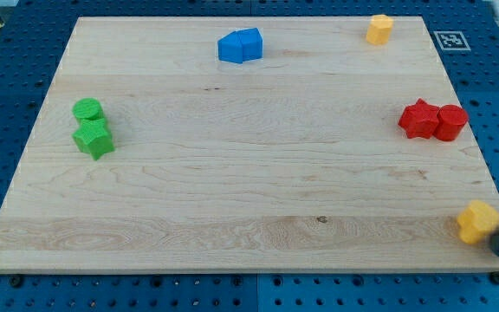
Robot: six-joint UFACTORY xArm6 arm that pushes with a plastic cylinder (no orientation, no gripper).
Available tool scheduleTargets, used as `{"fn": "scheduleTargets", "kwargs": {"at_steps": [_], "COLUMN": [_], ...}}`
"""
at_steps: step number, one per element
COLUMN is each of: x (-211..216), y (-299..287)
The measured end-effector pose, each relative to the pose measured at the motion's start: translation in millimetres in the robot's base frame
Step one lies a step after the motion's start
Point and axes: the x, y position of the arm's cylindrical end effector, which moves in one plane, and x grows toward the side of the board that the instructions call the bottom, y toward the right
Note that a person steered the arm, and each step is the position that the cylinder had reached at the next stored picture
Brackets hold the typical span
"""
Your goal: Push the yellow heart diagonally below the yellow hexagon
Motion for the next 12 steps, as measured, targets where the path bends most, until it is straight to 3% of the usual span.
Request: {"fn": "scheduleTargets", "kwargs": {"at_steps": [1, 2, 3, 5, 8, 10, 11, 12], "x": [-34, -27, -13, -44, -62, -43, -67, -92], "y": [-51, -53, -11, 23, -133, -74, -53, -81]}}
